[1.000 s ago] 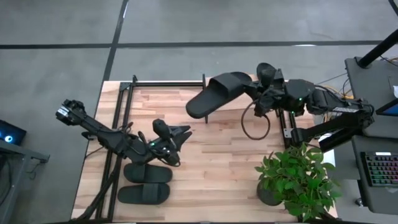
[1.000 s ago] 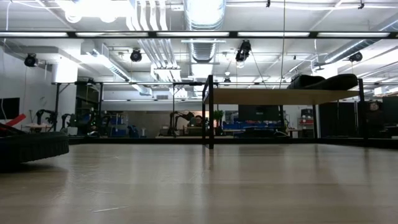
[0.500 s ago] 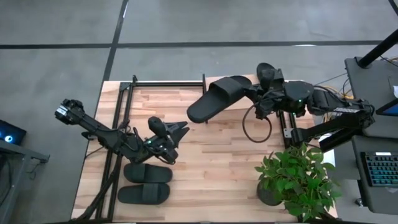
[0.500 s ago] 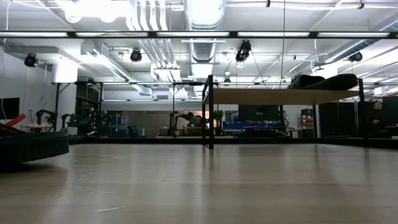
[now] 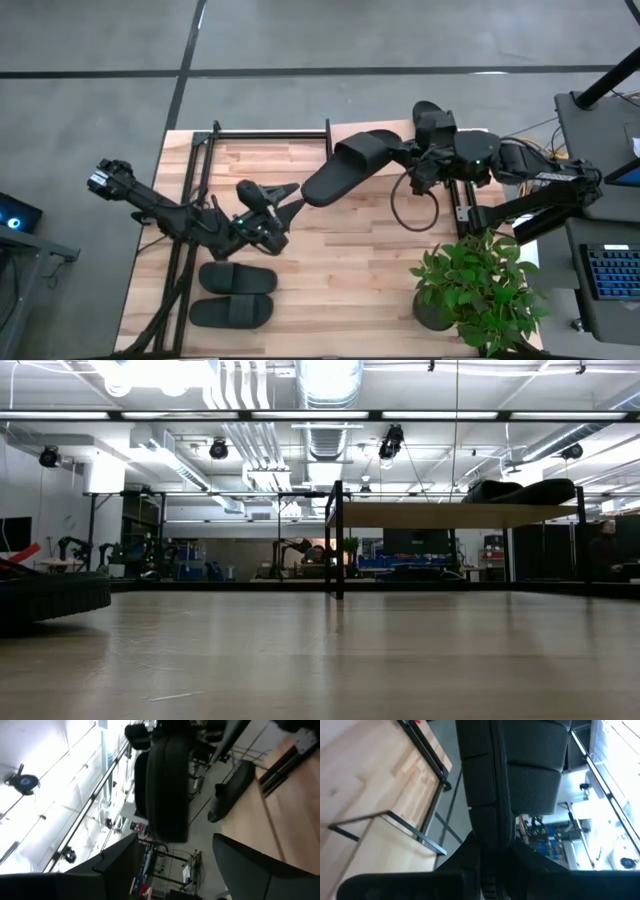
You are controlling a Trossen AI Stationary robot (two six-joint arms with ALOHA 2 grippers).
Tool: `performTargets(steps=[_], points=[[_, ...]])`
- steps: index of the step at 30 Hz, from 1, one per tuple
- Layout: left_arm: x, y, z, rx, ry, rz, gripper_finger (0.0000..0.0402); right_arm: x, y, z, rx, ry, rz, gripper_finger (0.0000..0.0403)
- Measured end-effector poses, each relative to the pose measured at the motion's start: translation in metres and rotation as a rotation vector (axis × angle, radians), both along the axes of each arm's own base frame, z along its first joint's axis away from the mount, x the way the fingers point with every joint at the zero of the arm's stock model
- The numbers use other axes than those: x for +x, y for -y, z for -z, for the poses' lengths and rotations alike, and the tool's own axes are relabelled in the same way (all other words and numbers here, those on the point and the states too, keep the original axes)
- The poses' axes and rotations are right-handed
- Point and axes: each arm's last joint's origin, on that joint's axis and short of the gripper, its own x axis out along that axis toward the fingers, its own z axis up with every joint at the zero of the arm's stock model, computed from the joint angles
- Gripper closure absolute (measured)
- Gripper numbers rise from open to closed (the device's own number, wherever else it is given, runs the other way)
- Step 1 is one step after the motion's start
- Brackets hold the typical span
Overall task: Pick and place slides into the shelf
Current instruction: Put the black slipper on the shelf
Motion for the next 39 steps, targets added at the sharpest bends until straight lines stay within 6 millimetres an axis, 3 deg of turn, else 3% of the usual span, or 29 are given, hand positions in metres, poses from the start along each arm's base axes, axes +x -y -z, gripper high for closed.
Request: performTargets(steps=[14,26,30,37,39], points=[[0.013,-0.005,0.006,-0.042,0.04,0.088,0.016,0.008,0.003,0.005,-0.023,-0.032,0.026,0.0359],[0.024,-0.014,0.008,-0.041,0.035,0.036,0.0164,0.009,0.003,0.005,-0.013,-0.032,0.017,0.0359],[0.025,-0.015,0.008,-0.041,0.034,0.037,0.0208,0.009,0.004,0.005,-0.021,-0.034,0.02,0.0359],[0.027,-0.016,0.008,-0.03,0.028,0.084,0.0352,0.008,0.004,0.004,-0.022,-0.026,0.024,0.0359],[0.028,-0.019,0.008,-0.03,0.029,0.078,0.036,0.008,0.004,0.004,-0.019,-0.023,0.029,0.0359]])
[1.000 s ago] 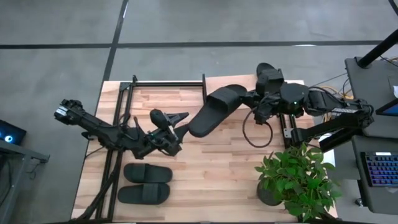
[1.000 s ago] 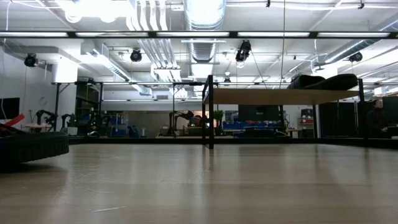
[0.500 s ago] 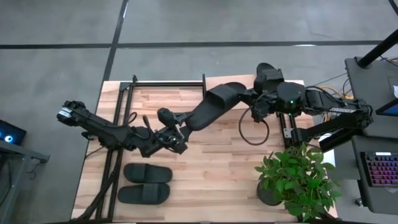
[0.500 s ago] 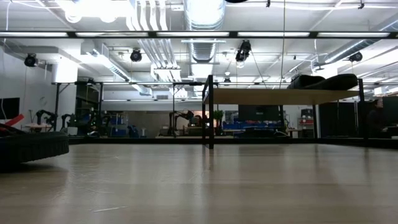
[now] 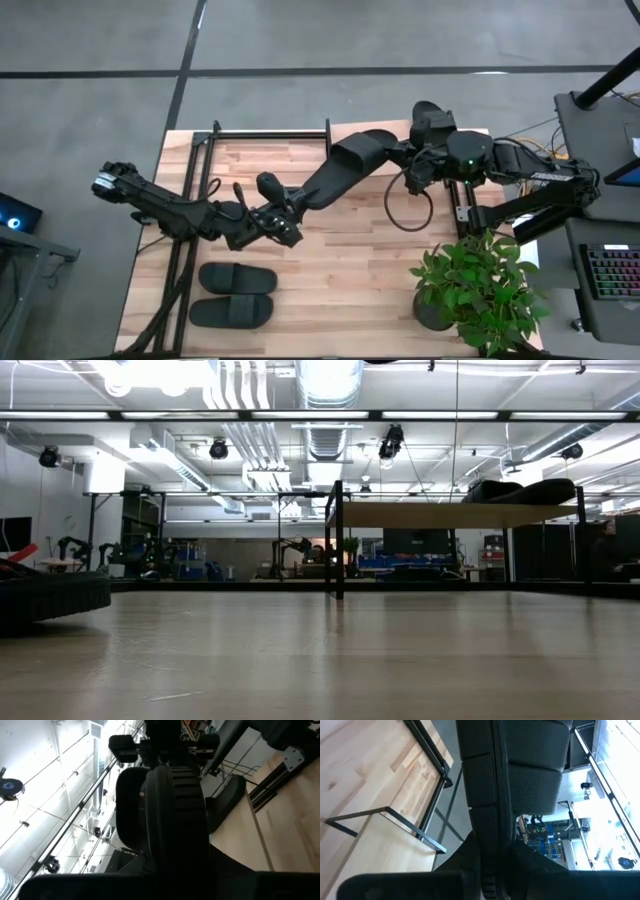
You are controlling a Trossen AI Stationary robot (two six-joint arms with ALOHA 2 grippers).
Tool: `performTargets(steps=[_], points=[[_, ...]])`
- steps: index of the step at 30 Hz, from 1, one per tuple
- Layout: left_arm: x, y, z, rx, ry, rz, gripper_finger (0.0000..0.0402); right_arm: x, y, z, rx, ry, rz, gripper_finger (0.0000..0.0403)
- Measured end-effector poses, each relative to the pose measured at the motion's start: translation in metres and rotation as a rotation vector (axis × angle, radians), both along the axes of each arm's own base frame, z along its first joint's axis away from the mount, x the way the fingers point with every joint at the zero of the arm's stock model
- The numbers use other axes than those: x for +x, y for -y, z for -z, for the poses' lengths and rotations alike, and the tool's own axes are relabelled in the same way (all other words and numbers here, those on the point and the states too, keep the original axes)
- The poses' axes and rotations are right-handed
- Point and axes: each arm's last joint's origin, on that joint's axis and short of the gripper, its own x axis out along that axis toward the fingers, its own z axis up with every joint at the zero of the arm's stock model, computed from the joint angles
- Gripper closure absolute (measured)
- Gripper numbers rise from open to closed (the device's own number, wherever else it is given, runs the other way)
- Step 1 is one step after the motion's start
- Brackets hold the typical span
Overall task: Pick and place slides into the shelf
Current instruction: Put the black slipper on the shelf
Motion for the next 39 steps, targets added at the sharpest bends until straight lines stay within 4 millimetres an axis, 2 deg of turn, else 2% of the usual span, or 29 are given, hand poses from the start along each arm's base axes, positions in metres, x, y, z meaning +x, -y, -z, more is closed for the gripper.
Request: performTargets(steps=[2,7,10,15,18,24,27,33,39], points=[[0.001,-0.003,0.0,-0.002,0.005,-0.009,0.036,0.0,0.0,0.0,0.018,0.01,0.01,0.0354],[0.003,-0.013,-0.001,-0.011,0.016,-0.046,0.036,-0.003,0.002,-0.009,0.055,0.07,0.114,0.0284],[0.004,-0.024,0.0,-0.032,0.019,-0.144,0.036,-0.007,0.004,-0.017,0.083,0.125,0.192,0.0254],[0.01,-0.044,0.004,-0.037,0.007,-0.284,0.036,-0.013,0.005,-0.032,0.165,0.227,0.239,0.0238],[0.022,-0.054,0.011,-0.017,-0.03,-0.318,0.036,-0.012,0.005,-0.044,0.237,0.311,0.252,0.0241],[0.057,-0.066,0.024,0.083,-0.164,-0.432,0.036,0.011,0.007,-0.056,0.242,0.334,0.342,0.0252],[0.071,-0.07,0.026,0.118,-0.211,-0.48,0.036,0.024,0.008,-0.058,0.208,0.259,0.403,0.0253],[0.089,-0.069,0.021,0.153,-0.237,-0.499,0.036,0.056,0.011,-0.052,0.209,0.041,0.457,0.0244],[0.097,-0.069,0.023,0.183,-0.271,-0.503,0.036,0.078,0.02,-0.06,0.175,-0.01,0.491,0.0236]])
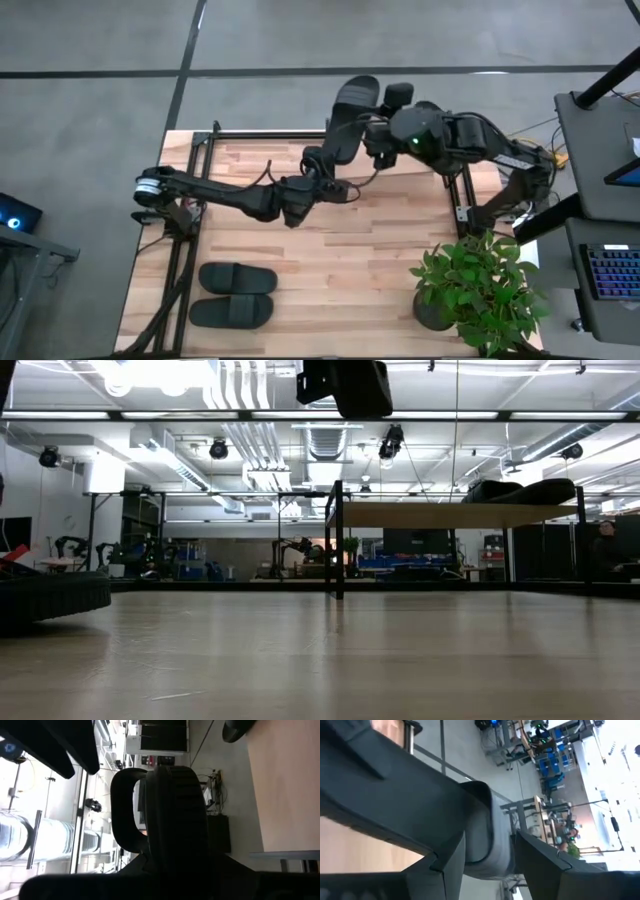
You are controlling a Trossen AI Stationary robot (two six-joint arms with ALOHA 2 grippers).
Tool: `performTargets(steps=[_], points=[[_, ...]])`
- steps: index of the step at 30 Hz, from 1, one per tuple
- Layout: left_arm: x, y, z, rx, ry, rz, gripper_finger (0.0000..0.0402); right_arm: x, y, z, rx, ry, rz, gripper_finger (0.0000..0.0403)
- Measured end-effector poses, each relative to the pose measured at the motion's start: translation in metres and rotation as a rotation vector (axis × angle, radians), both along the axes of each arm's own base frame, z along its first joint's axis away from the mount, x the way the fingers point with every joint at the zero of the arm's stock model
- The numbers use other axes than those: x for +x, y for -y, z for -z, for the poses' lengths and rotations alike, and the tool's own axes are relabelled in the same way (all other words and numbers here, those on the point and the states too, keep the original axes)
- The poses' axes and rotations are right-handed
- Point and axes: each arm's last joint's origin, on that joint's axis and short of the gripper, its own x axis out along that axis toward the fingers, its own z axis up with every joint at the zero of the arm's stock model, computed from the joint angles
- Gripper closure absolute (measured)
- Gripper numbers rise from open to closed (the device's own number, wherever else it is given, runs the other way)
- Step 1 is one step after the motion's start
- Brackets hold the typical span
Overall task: Pick and place slides into the shelf
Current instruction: Put the black slipper on the shelf
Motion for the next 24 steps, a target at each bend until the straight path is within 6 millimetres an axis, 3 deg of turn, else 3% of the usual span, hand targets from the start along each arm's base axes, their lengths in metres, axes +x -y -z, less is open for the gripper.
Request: performTargets(steps=[11,24], points=[[-0.001,0.004,-0.006,0.035,-0.014,0.0,0.036,0.012,0.022,0.001,0.001,-0.098,0.063,0.0234],[0.002,0.007,-0.007,0.061,-0.005,0.04,0.036,0.013,0.04,0.002,-0.027,-0.125,0.095,0.0249]])
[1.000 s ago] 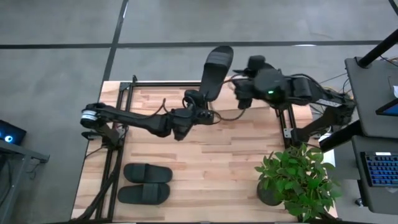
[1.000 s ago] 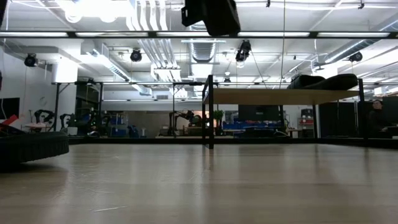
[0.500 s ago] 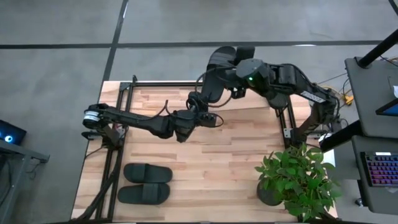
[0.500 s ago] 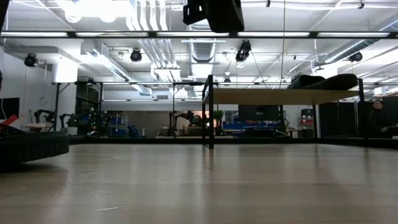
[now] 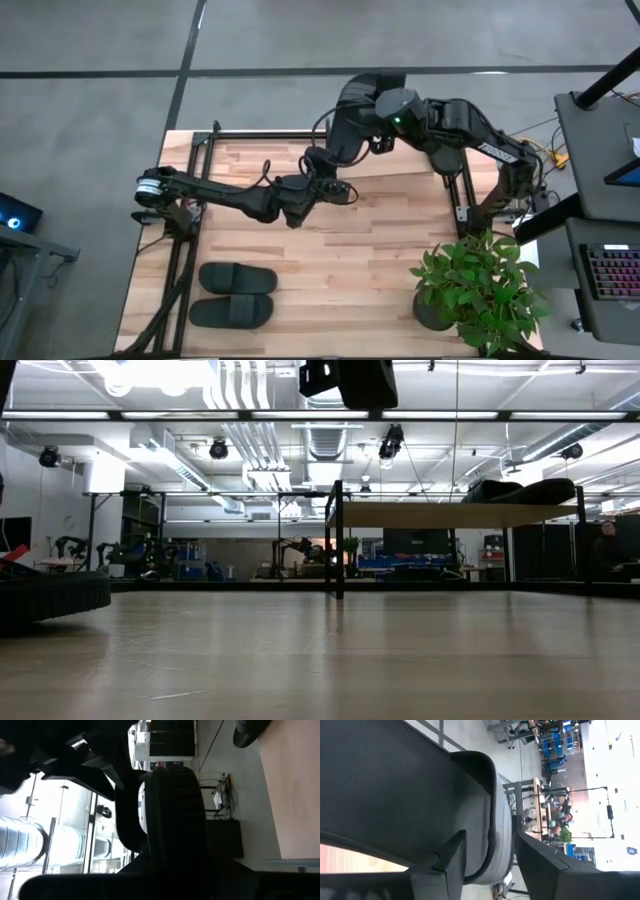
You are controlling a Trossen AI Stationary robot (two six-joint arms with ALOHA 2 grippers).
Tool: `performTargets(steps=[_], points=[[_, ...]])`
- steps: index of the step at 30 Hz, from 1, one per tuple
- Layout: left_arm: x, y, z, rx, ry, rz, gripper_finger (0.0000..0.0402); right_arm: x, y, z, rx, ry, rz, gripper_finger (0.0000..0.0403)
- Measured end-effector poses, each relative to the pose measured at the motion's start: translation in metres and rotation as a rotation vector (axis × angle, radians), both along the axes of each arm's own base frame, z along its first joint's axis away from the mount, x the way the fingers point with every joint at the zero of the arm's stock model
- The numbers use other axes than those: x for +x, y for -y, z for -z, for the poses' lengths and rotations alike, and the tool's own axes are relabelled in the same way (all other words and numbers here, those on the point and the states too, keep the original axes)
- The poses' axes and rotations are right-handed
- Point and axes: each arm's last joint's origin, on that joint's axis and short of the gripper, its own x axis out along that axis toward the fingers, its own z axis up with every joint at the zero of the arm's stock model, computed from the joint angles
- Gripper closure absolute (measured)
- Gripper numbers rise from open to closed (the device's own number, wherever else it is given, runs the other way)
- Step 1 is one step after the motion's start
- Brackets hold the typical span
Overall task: Pick and place slides into the shelf
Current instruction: Put the black slipper on the shelf
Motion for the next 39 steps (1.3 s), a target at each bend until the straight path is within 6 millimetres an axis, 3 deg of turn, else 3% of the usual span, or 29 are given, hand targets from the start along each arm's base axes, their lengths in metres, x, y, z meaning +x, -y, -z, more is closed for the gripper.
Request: performTargets(steps=[4,11,23,31,39], points=[[-0.0001,0.0004,-0.0014,-0.002,0.015,0.003,0.036,0.0013,0.0036,0.0016,-0.001,-0.01,0.008,0.0281],[-0.0007,0.0009,-0.0046,0.014,0.027,0.008,0.036,0.0019,0.0043,0.0022,-0.036,-0.064,-0.015,0.0383],[-0.0007,0.001,-0.0055,-0.002,0.063,0.016,0.0357,0.0011,0.005,0.0015,-0.068,-0.072,0.024,0.0393],[-0.0009,0.0027,-0.0052,-0.025,0.099,0.025,0.0254,-0.0006,0.0066,0.0019,-0.077,-0.081,0.05,0.0394],[-0.0012,0.002,-0.0045,-0.053,0.134,0.014,0.0225,-0.0028,0.0057,0.0015,-0.066,-0.081,0.041,0.0395]])
